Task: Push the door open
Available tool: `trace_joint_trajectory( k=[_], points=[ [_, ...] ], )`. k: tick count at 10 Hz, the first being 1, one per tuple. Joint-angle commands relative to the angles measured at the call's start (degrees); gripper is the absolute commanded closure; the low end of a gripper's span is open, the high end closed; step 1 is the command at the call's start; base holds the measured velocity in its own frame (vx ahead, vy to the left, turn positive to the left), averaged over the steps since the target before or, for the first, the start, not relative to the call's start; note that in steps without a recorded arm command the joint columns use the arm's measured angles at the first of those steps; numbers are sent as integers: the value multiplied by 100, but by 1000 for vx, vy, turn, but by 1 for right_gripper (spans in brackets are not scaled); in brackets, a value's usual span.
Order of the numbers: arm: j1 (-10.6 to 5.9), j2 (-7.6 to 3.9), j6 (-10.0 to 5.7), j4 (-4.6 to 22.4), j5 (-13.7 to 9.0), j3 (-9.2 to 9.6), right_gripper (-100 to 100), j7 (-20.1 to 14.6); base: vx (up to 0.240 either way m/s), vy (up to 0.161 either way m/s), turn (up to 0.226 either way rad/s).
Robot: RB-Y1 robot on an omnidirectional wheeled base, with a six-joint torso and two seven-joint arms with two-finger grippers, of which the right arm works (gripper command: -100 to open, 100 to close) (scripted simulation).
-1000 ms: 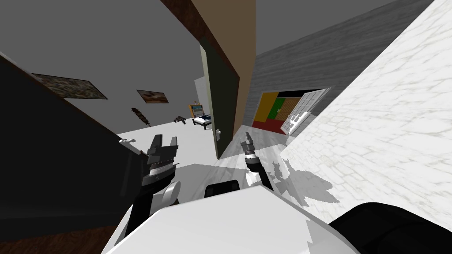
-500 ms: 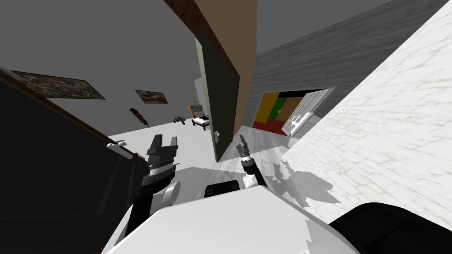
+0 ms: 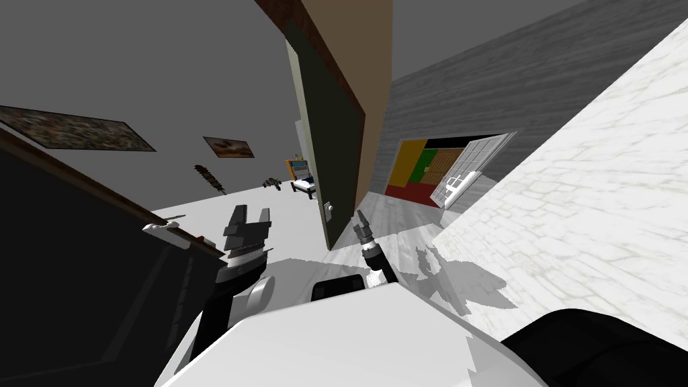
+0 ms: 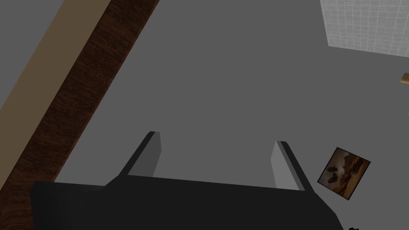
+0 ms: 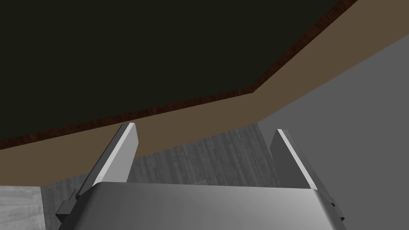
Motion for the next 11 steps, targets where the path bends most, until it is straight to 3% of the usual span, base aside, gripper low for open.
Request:
trace_joint_trajectory(
  k=[1, 3, 7, 11],
  points=[
    [-44, -153, 2, 150, -2, 242, -100, 12, 101, -56, 4],
    [-79, -258, -1, 273, 2, 436, -100, 26, 133, -48, 7],
    [-184, -573, -8, 643, 13, 1018, -100, 69, 142, -59, 5],
    [-252, -776, -12, 882, 21, 1395, -100, 97, 107, -44, 6]
  ],
)
